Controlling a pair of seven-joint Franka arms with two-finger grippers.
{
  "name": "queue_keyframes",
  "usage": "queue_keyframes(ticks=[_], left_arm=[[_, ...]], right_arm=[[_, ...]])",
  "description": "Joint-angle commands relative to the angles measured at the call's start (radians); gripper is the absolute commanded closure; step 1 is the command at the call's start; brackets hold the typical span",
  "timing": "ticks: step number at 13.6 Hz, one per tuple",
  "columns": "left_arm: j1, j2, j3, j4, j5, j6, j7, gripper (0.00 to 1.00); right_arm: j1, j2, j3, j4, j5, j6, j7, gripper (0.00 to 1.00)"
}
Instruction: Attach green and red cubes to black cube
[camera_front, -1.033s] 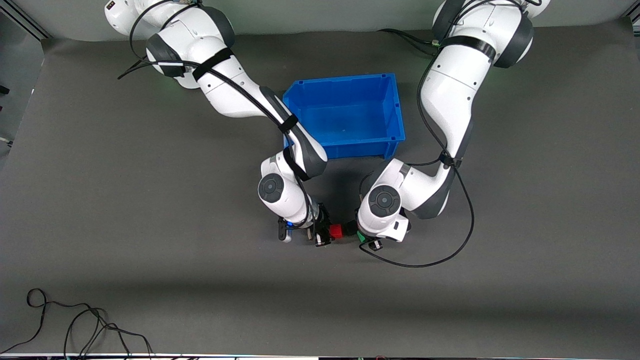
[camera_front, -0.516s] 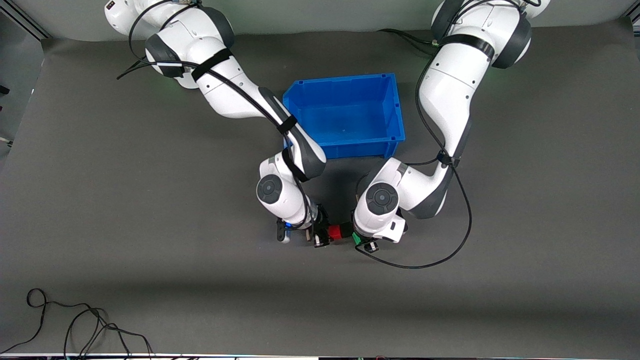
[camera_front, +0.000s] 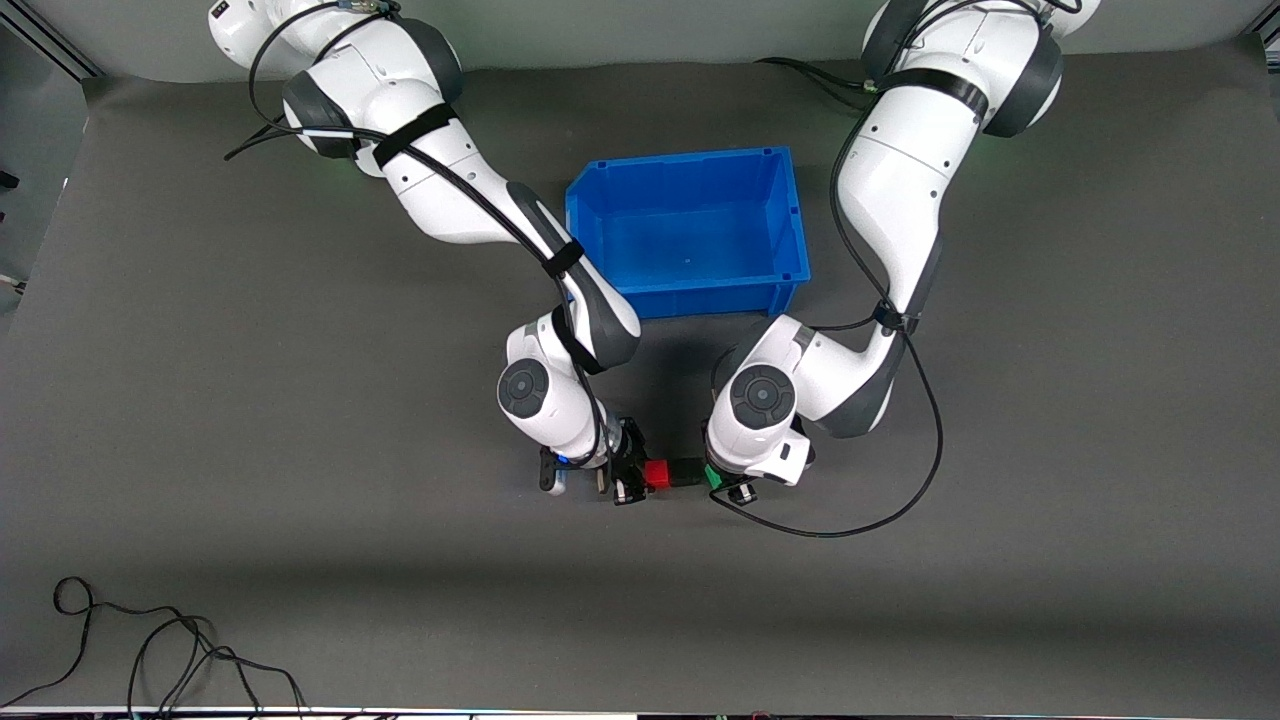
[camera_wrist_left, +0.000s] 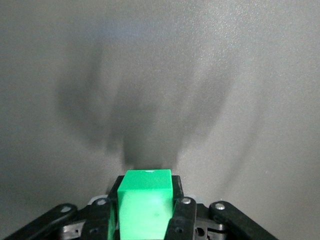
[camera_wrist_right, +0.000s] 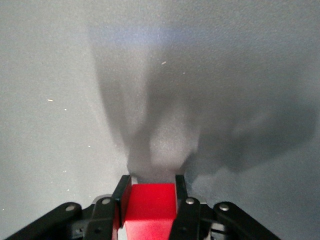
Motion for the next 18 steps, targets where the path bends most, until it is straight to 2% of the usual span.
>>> queue_keyframes(ticks=[1,4,5,6,8,9,10,12,15,16,18], left_arm=[[-0.024,0.014,0.007,0.031,0.019,-0.018,-0.011,0.93],[-0.037,0.016,0.006,0.031,0.021,-0.004,-0.01,0.95],[-0.046,0.016,0.006,0.031,0.021,-0.004,-0.005,0.87],[-0.049,0.016,0.007,0.029,0.022,-0.004,0.01,0.71],[-0.049,0.016,0.009,0.026,0.028,-0.004,0.02,0.47],[-0.047,0.016,0.01,0.026,0.031,-0.007,0.02,0.39],[-0.046,0.016,0.01,0.026,0.036,-0.011,0.02,0.35],[-0.046,0.016,0.01,0.026,0.057,-0.018,0.02,0.0],[-0.041,-0.008,0.01,0.023,0.086,-0.044,0.023,0.0],[-0.031,-0.022,0.01,0.011,0.123,-0.098,0.042,0.0],[-0.002,-0.067,0.009,-0.006,0.136,-0.192,0.222,0.0]], right_arm=[[-0.008,0.012,0.0,-0.006,-0.02,-0.01,-0.012,1.0],[0.004,0.013,0.005,0.0,-0.017,0.004,0.005,1.0],[0.006,0.013,0.014,0.0,-0.017,0.004,0.008,1.0],[0.006,0.012,0.028,0.002,-0.018,0.005,0.008,1.0],[0.006,0.013,0.03,0.003,-0.018,0.016,0.006,1.0],[0.004,0.013,0.03,0.003,-0.018,0.018,0.006,1.0],[0.004,0.013,0.03,0.002,-0.018,0.018,0.005,1.0],[0.004,0.013,0.03,0.002,-0.018,0.018,0.005,1.0],[0.004,0.013,0.03,0.003,-0.018,0.018,0.005,1.0],[0.004,0.013,0.03,0.003,-0.02,0.018,0.003,1.0],[0.001,0.012,0.03,0.008,-0.02,0.018,-0.001,1.0]])
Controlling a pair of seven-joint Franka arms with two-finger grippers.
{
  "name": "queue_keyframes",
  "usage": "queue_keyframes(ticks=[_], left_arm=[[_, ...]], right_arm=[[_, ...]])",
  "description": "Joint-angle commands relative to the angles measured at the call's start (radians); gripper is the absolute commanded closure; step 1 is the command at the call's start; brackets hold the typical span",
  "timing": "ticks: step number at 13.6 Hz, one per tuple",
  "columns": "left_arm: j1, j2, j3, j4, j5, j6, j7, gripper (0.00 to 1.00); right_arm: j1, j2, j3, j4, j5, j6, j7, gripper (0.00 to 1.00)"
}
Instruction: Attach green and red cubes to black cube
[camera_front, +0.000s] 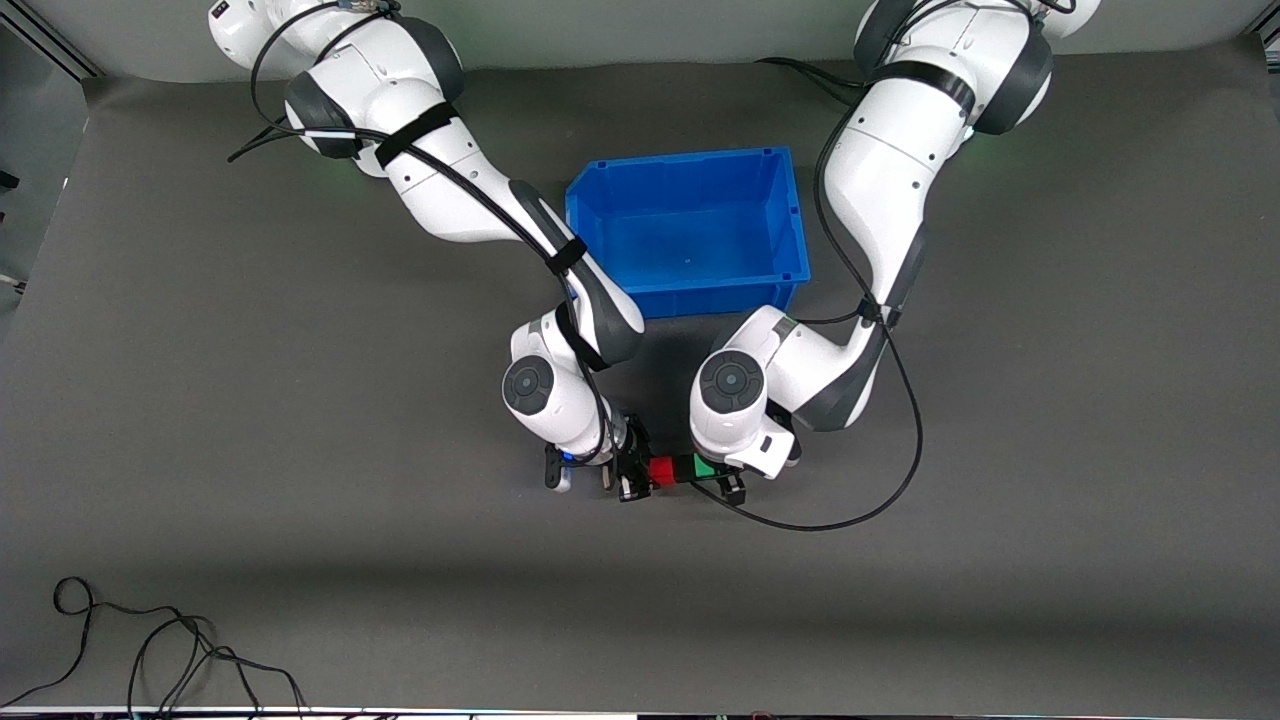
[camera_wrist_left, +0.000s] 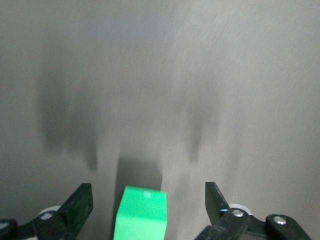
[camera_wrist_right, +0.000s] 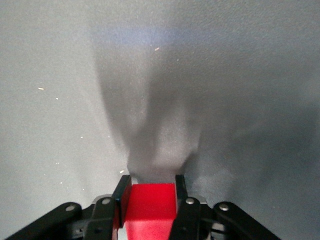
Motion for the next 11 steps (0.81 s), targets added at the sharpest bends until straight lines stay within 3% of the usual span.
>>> queue_keyframes(ticks=[1,5,6,7,9,11], left_arm=[[0.048,-0.082,0.0,-0.029,0.014,-0.12,0.205,0.0],[0.115,-0.21,-0.008,-0.057,-0.024,-0.309,0.543,0.0],[0.144,-0.253,-0.006,-0.066,-0.087,-0.349,0.666,0.0],[0.172,-0.292,-0.006,-0.083,-0.102,-0.38,0.769,0.0],[0.233,-0.352,-0.006,-0.127,-0.119,-0.423,0.988,0.0],[0.261,-0.379,-0.002,-0.154,-0.116,-0.432,1.05,0.0]], right_arm=[[-0.004,-0.001,0.013,0.01,-0.017,0.005,-0.007,1.0],[-0.021,-0.039,0.008,0.039,-0.012,-0.041,0.0,1.0],[-0.021,-0.035,0.01,0.039,-0.012,-0.041,-0.004,0.89],[-0.017,-0.034,0.008,0.034,-0.021,-0.041,-0.01,0.02],[-0.014,-0.048,0.008,0.037,-0.078,-0.045,-0.011,0.0],[-0.018,-0.112,0.007,0.04,-0.125,-0.163,-0.012,0.0]])
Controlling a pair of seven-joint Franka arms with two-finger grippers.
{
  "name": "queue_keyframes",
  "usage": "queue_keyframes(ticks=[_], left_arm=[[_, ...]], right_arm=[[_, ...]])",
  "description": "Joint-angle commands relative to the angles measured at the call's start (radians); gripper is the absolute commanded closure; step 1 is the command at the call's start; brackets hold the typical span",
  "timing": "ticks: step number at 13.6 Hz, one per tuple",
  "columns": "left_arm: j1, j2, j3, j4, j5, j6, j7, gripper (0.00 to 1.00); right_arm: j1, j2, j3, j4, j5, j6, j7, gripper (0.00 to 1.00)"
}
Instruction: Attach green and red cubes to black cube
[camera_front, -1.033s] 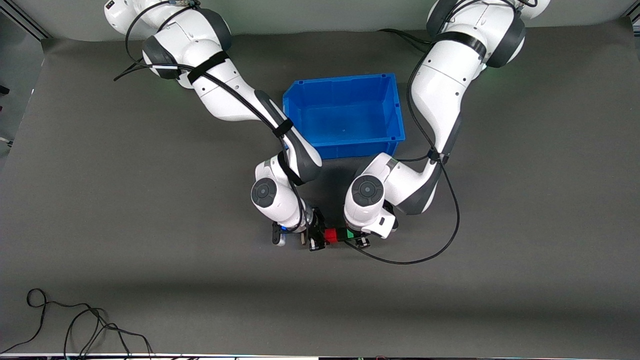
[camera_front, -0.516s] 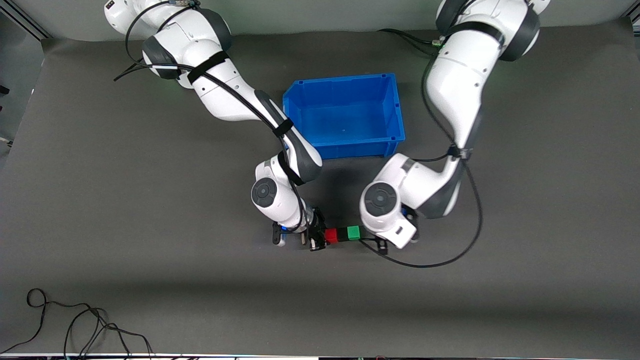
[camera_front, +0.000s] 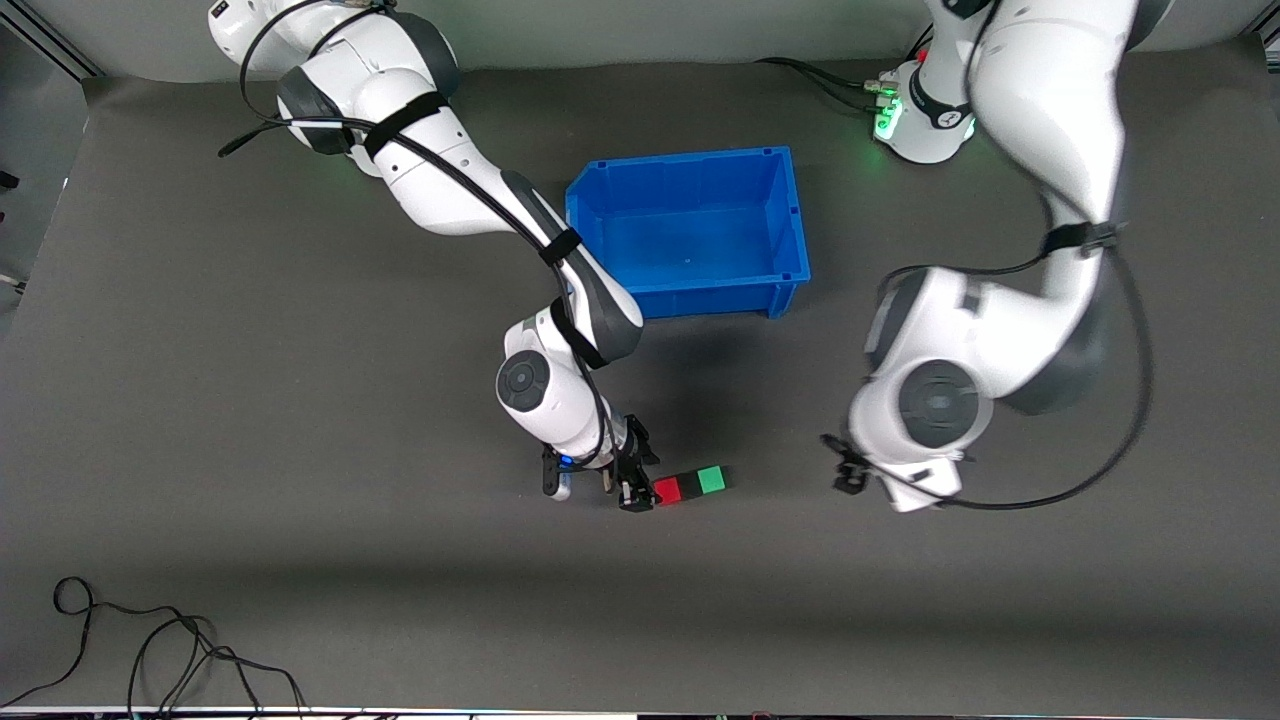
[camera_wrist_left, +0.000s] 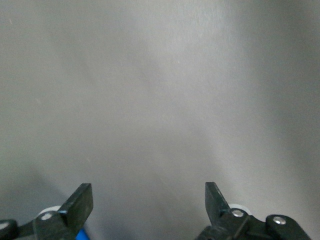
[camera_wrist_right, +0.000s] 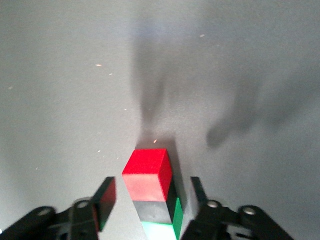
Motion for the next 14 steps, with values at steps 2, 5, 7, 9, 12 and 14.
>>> queue_keyframes(ticks=[2,5,7,9,12,14], left_arm=[[0.061,-0.087,-0.003,-0.092,-0.001,-0.037,0.169,0.0],[0.111,-0.154,-0.002,-0.095,-0.013,-0.141,0.56,0.0],[0.127,-0.211,0.003,-0.125,-0.009,-0.154,0.73,0.0],[0.203,-0.286,0.0,-0.174,-0.015,-0.18,0.971,0.0],[0.211,-0.328,0.003,-0.167,-0.012,-0.18,1.192,0.0],[0.255,-0.331,0.003,-0.161,-0.015,-0.163,1.24,0.0]], right_arm=[[-0.037,-0.186,-0.001,-0.007,-0.085,-0.309,-0.067,0.0],[-0.144,-0.364,-0.001,-0.006,-0.084,-0.613,-0.275,0.0],[-0.235,-0.475,-0.003,-0.007,-0.085,-0.821,-0.505,0.0],[-0.307,-0.565,-0.006,-0.01,-0.102,-0.972,-0.727,0.0],[-0.468,-0.659,-0.003,-0.012,-0.12,-1.15,-1.014,0.0],[-0.534,-0.688,-0.003,-0.012,-0.197,-1.213,-1.188,0.0]])
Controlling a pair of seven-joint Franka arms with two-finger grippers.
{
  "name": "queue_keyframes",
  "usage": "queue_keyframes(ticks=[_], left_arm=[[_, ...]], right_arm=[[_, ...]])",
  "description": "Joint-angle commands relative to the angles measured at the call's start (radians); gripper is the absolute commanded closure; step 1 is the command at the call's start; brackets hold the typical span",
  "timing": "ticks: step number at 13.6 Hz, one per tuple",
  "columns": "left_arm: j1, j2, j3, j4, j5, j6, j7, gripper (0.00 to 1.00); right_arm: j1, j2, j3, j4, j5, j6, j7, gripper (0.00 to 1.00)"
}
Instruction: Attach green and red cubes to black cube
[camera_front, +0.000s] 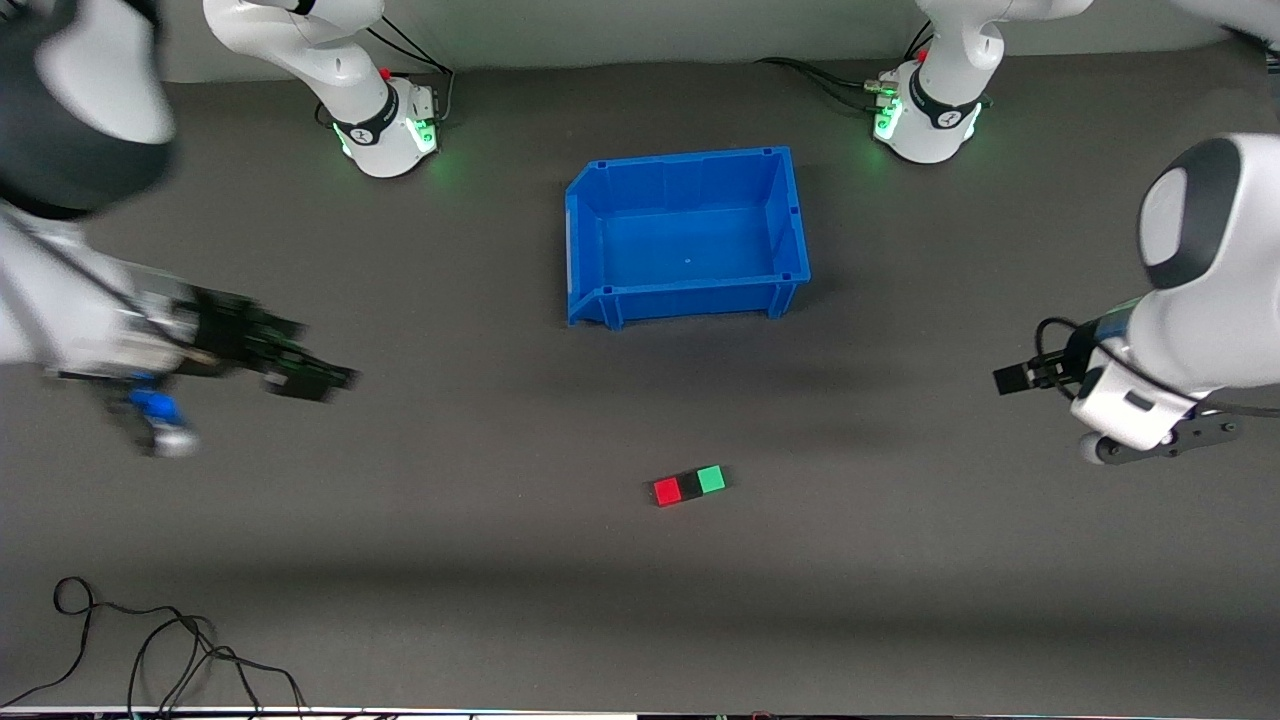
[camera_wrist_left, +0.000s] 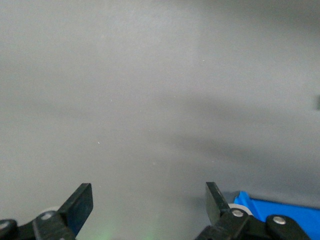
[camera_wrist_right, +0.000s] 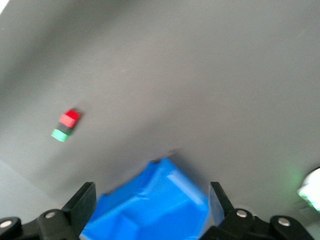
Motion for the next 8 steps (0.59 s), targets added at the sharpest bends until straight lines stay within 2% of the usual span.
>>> queue_keyframes(ticks=[1,3,4,6,8], left_arm=[[0.061,-0.051,-0.003,-0.048,-0.01,0.013,0.084,0.0],[0.097,-0.106,-0.003,-0.081,-0.011,0.008,0.217,0.0],[0.118,-0.128,-0.003,-0.091,-0.014,0.003,0.245,0.0],[0.121,-0.155,-0.003,-0.089,-0.066,-0.024,0.255,0.0],[0.123,-0.168,-0.003,-0.083,-0.067,-0.037,0.276,0.0]], right_arm=[[-0.058,-0.06,0.012,-0.053,-0.14,-0.042,-0.243,0.0],[-0.06,-0.071,0.005,-0.056,-0.252,-0.073,-0.449,0.0],[-0.055,-0.071,-0.009,-0.056,-0.28,-0.073,-0.523,0.0],[-0.055,-0.071,-0.019,-0.062,-0.288,-0.07,-0.571,0.0],[-0.052,-0.071,-0.019,-0.07,-0.291,-0.055,-0.571,0.0]])
